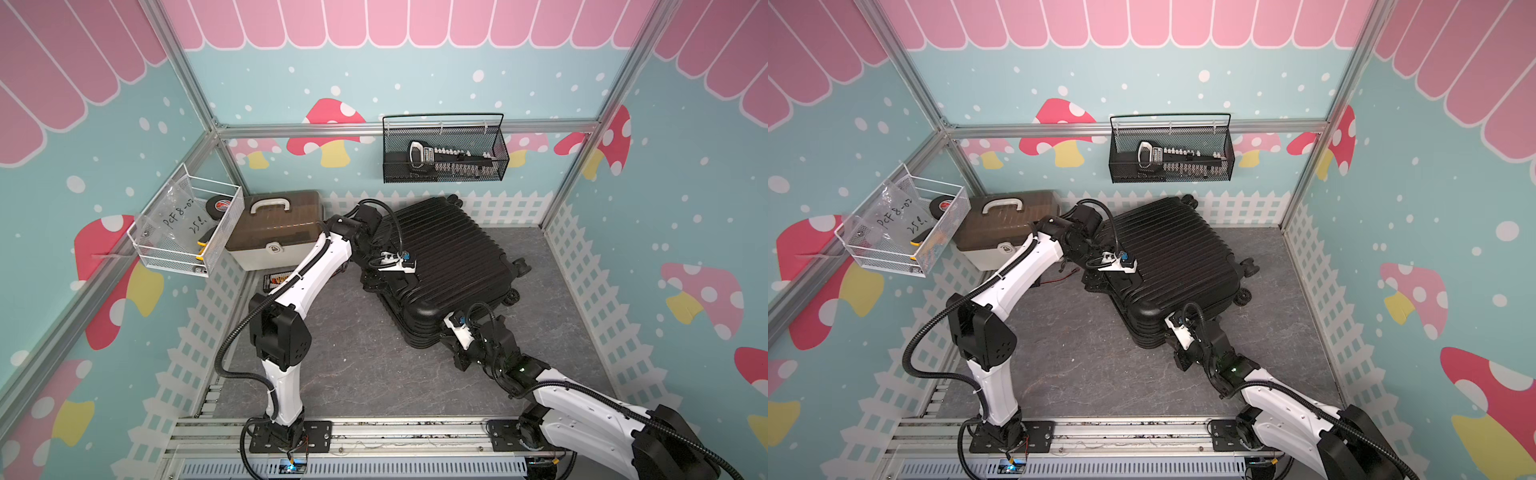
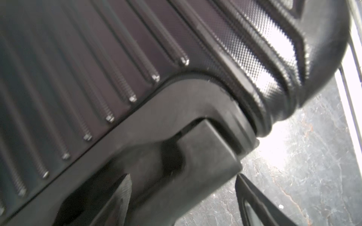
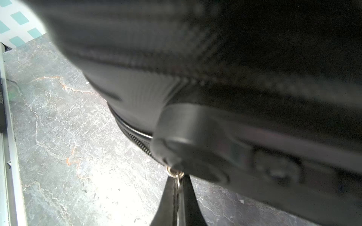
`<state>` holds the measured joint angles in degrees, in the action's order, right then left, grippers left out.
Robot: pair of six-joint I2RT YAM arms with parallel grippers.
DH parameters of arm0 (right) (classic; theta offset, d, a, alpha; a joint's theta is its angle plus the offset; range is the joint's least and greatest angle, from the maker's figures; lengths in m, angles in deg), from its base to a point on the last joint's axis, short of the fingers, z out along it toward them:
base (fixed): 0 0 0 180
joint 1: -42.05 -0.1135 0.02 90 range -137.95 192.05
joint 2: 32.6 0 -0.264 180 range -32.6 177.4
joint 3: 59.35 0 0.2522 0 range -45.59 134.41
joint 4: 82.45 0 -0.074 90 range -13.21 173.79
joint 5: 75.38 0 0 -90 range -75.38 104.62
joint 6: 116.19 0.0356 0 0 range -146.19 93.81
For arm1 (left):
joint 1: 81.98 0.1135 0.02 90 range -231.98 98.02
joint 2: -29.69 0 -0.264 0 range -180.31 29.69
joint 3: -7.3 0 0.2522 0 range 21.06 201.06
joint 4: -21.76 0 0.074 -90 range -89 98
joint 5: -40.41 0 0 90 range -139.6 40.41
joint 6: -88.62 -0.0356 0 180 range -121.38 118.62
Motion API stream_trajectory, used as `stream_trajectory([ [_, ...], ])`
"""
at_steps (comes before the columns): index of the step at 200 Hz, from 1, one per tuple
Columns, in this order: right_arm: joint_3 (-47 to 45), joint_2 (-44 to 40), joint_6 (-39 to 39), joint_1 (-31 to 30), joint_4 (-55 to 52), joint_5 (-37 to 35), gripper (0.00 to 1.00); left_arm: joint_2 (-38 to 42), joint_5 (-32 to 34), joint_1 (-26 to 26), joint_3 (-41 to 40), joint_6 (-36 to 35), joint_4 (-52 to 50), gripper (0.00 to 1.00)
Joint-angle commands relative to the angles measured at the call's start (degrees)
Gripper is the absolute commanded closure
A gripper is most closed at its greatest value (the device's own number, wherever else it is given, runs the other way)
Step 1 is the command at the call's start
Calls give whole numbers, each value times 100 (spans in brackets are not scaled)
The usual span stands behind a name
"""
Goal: Close the suitcase zippers
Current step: Zip the zipper on the suitcase.
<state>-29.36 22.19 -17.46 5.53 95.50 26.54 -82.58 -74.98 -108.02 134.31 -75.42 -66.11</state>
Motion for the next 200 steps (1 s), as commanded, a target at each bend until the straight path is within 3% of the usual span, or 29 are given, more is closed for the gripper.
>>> stream_trajectory([
  [1,21,2,63,69,-74,-95,100,-203,909,-160,47,-358,-221,20],
  [42,213,-296,97,86,-696,-725,100,-28,1594,-376,-418,-377,193,37],
  [85,271,-719,227,118,-1104,-1230,100,459,1673,-724,-962,4,214,63],
  [117,227,-758,348,122,-1142,-1541,100,727,1340,-978,-1124,228,87,65],
  [127,231,-759,348,124,-1158,-1587,100,758,1320,-969,-1099,262,93,61],
  [154,214,-766,314,126,-1155,-1568,100,610,1848,-853,-1005,223,94,43],
  [200,109,-845,266,128,-1070,-1385,100,183,2346,-681,-777,118,189,44],
])
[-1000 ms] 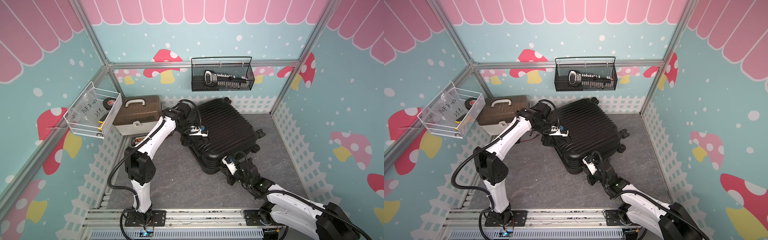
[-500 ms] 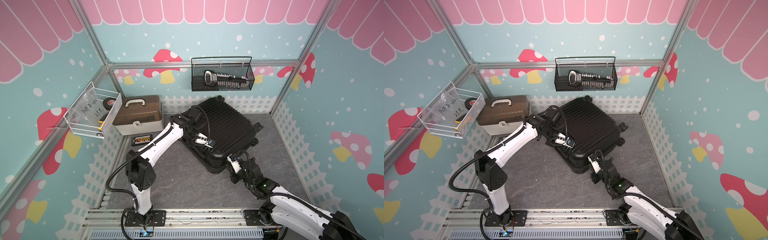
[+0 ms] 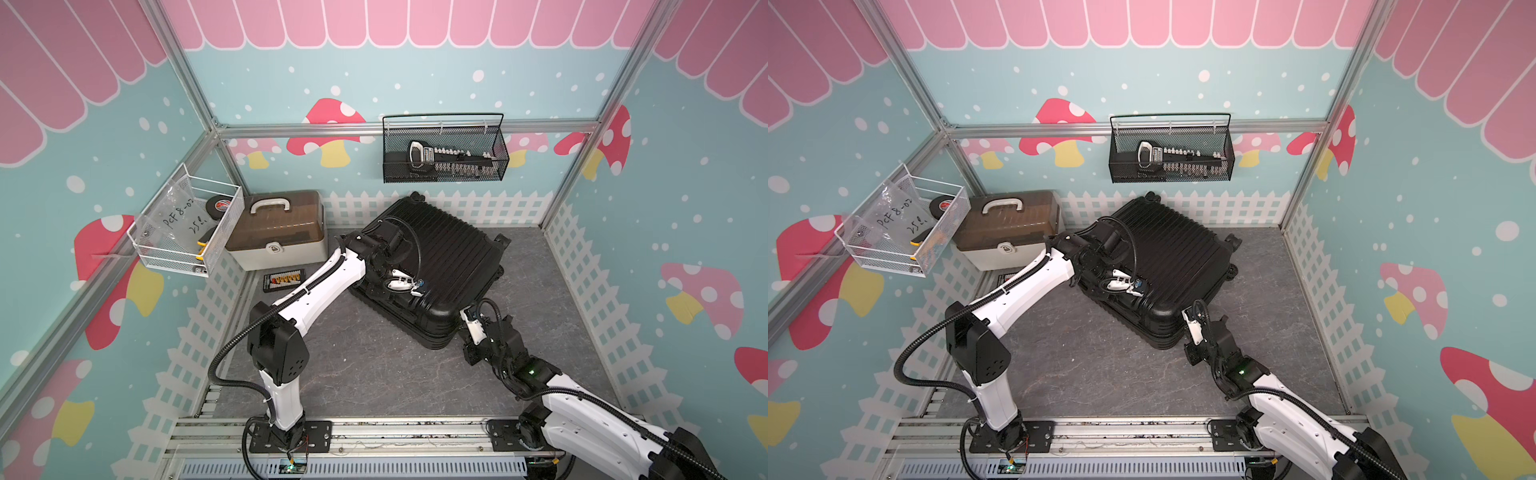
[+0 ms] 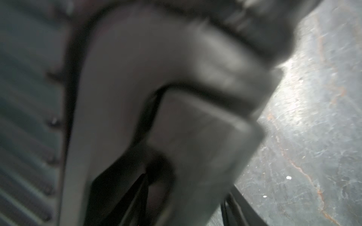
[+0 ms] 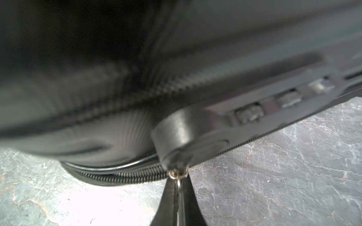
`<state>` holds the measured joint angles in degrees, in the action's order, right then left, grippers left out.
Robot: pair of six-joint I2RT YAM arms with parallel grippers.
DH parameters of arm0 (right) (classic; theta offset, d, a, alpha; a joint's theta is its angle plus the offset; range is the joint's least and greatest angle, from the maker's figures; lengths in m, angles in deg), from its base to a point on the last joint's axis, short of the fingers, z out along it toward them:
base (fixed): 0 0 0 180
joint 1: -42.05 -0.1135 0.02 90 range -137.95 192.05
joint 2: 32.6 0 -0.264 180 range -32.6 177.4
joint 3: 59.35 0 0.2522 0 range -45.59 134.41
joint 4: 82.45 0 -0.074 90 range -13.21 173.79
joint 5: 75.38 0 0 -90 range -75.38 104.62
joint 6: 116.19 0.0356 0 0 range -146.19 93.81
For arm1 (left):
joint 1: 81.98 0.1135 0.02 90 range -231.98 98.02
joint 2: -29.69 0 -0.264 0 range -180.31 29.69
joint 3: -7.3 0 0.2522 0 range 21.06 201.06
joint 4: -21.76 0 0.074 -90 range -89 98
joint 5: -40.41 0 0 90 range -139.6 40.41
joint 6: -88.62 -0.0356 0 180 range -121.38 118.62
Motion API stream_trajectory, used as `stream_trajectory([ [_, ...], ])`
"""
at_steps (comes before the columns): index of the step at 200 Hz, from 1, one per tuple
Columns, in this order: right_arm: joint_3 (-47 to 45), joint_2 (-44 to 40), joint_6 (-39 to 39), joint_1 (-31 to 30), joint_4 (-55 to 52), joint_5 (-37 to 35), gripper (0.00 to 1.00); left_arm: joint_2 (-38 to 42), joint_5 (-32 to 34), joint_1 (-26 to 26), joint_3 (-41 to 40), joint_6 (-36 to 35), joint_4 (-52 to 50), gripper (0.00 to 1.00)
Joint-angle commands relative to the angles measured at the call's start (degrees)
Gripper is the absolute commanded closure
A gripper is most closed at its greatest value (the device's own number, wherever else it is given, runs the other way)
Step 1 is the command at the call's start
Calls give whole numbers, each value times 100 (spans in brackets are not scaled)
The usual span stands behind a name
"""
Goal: Close the suitcase zippers
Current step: Zip the zipper on the suitcase.
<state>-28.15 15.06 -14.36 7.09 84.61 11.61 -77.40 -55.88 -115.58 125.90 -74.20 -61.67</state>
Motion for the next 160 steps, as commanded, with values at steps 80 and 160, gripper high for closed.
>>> stream_trajectory([
  [80,-117,-559,-527,-37,146,1172,100,-234,137,-117,1169,683,-60,81],
  [160,-188,-581,-540,-31,460,1865,100,-415,687,-284,1435,2009,384,84],
])
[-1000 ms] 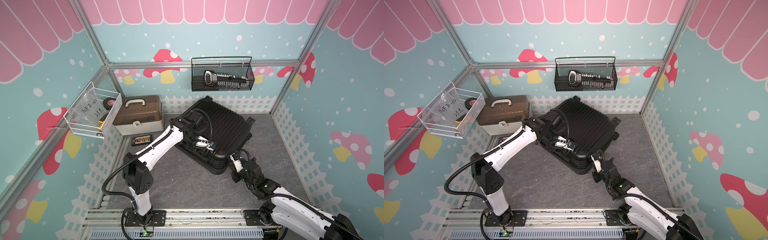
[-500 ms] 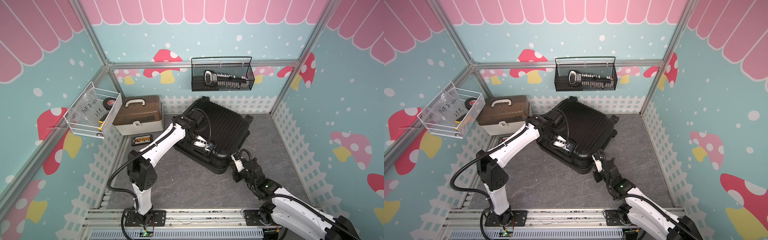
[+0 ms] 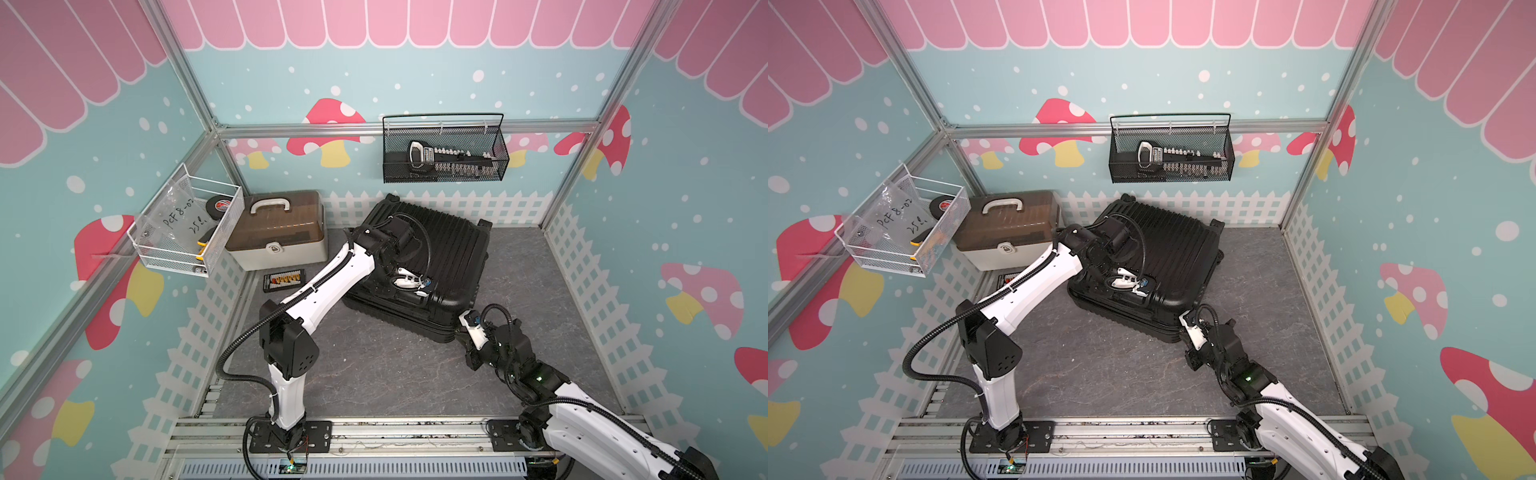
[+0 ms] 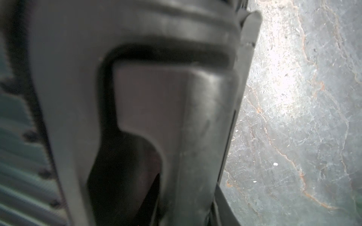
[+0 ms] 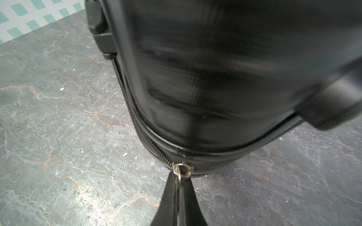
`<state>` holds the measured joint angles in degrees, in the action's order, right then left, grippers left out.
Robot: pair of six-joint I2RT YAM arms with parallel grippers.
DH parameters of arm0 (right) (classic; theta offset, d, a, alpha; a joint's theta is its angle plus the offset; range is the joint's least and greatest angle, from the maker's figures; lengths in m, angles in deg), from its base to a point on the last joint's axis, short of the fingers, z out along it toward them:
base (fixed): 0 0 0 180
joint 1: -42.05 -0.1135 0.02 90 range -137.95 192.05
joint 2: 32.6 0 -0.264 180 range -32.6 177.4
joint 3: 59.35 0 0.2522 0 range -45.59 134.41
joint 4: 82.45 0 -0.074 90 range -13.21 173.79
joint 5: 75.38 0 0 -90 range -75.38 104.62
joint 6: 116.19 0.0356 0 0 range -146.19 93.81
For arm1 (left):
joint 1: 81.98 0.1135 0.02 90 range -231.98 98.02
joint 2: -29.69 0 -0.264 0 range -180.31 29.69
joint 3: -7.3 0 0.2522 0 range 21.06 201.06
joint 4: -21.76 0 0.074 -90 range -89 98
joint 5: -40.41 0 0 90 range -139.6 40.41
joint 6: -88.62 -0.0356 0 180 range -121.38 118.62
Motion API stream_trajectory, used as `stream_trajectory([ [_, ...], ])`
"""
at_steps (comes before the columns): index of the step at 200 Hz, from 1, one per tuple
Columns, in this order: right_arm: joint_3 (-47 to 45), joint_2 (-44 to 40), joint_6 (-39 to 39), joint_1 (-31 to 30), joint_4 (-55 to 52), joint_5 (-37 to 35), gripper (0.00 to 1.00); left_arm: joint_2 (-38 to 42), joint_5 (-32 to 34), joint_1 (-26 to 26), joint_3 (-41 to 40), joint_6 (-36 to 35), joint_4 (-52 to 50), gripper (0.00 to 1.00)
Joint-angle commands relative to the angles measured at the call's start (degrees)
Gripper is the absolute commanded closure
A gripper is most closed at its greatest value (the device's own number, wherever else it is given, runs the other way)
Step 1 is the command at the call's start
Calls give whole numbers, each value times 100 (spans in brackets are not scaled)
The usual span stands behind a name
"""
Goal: Close the suitcase zippers
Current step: Zip the zipper on the suitcase.
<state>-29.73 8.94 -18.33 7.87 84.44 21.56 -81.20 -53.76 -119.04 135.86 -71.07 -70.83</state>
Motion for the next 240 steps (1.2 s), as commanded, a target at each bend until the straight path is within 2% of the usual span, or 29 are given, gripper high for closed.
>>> stream_trajectory([
  [1,-30,43,-143,-113,483,870,100,-41,485,51,438,1722,1300,84],
  [70,40,420,-256,-116,805,1003,100,-99,360,-332,116,2874,1409,86],
  [103,58,589,-264,-122,940,733,100,-114,78,-575,88,3497,1555,84],
  [125,92,709,-323,-125,1057,535,100,-227,218,-732,193,3971,1624,83],
  [173,200,1076,-443,-133,1386,633,100,-455,139,-785,381,4640,1705,83],
  [186,199,1199,-442,-150,1509,640,100,-522,115,-786,448,5047,1772,84],
  [240,274,1588,-448,-281,1853,573,100,-703,12,-812,593,5474,1923,84],
])
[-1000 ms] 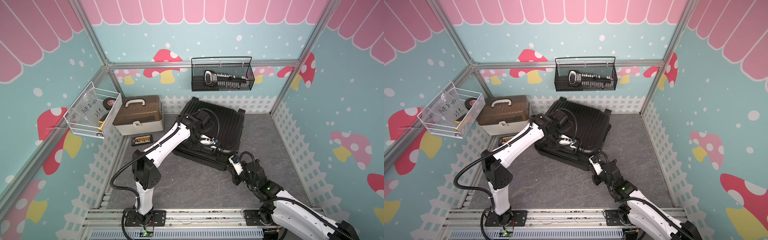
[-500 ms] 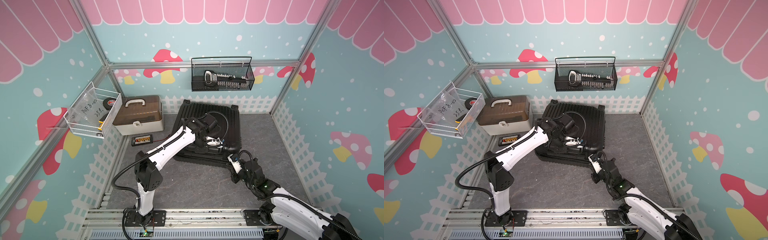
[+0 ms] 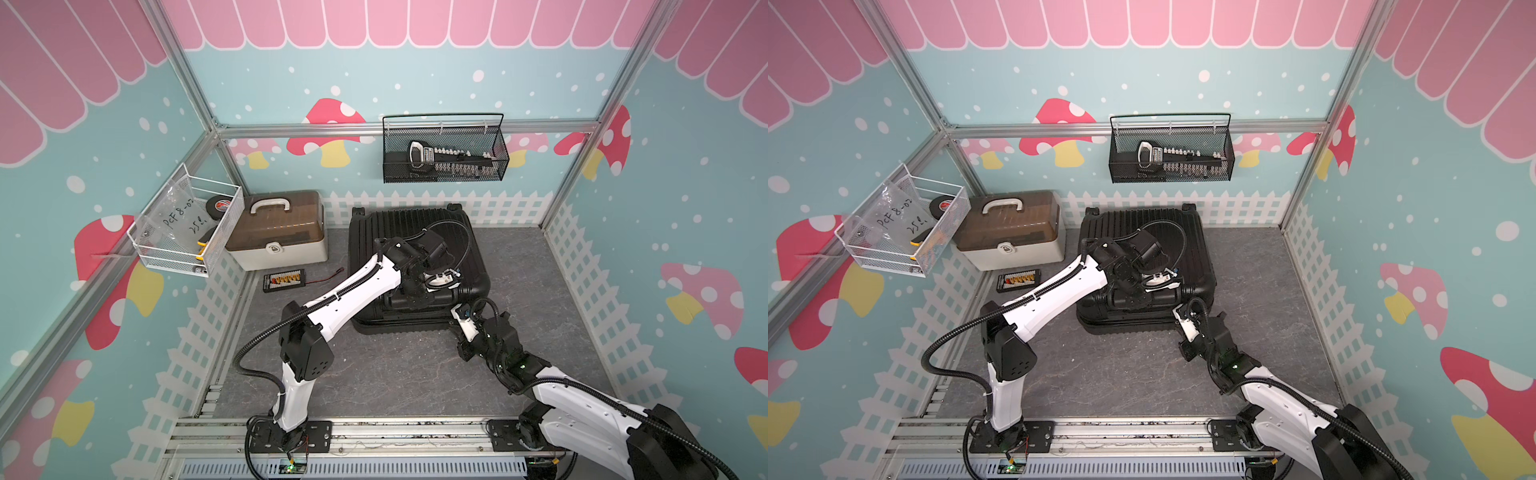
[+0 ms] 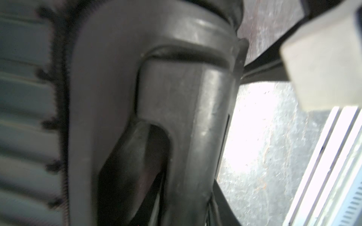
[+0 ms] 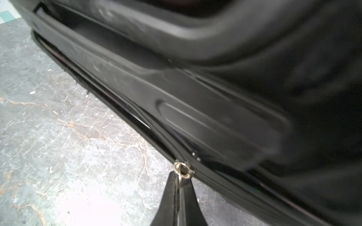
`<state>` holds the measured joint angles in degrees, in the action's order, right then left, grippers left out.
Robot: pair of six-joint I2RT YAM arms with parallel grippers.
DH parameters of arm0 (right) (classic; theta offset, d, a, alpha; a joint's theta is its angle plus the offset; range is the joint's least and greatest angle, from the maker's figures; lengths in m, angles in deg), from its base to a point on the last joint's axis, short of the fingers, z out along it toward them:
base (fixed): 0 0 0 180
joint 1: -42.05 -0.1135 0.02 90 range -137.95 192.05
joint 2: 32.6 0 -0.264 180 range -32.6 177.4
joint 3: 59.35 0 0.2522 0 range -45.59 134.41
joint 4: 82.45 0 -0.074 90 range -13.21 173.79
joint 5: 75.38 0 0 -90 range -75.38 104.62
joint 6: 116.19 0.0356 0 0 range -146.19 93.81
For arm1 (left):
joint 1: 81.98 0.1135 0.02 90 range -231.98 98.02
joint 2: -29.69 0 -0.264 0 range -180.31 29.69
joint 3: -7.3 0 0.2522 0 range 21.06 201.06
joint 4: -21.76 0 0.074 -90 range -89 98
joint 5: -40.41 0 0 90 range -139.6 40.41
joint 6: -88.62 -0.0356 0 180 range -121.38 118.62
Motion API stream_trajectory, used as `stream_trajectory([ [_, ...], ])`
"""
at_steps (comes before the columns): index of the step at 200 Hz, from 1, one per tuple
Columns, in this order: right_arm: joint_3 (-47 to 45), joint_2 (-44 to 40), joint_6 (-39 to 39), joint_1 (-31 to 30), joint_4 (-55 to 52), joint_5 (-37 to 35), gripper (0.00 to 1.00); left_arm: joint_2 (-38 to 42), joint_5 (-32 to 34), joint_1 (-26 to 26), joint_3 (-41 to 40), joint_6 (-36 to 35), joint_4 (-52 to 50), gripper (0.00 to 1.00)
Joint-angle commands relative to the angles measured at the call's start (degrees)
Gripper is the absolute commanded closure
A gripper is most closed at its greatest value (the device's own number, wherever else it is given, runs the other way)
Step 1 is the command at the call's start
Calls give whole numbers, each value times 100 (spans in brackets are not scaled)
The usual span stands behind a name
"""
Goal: Close the suitcase zippers
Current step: Zip the zipper on the suitcase.
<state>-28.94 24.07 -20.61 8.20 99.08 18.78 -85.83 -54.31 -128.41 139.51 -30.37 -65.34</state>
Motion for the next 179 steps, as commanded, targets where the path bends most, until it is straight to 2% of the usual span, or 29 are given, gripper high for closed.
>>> stream_trajectory([
  [1,193,79,-222,-315,392,850,100,-241,67,126,230,1409,1375,84],
  [107,295,501,-219,-579,772,801,100,-692,154,100,625,2132,1680,85],
  [179,322,714,-215,-802,983,788,100,-1141,370,100,1227,2637,1778,85],
])
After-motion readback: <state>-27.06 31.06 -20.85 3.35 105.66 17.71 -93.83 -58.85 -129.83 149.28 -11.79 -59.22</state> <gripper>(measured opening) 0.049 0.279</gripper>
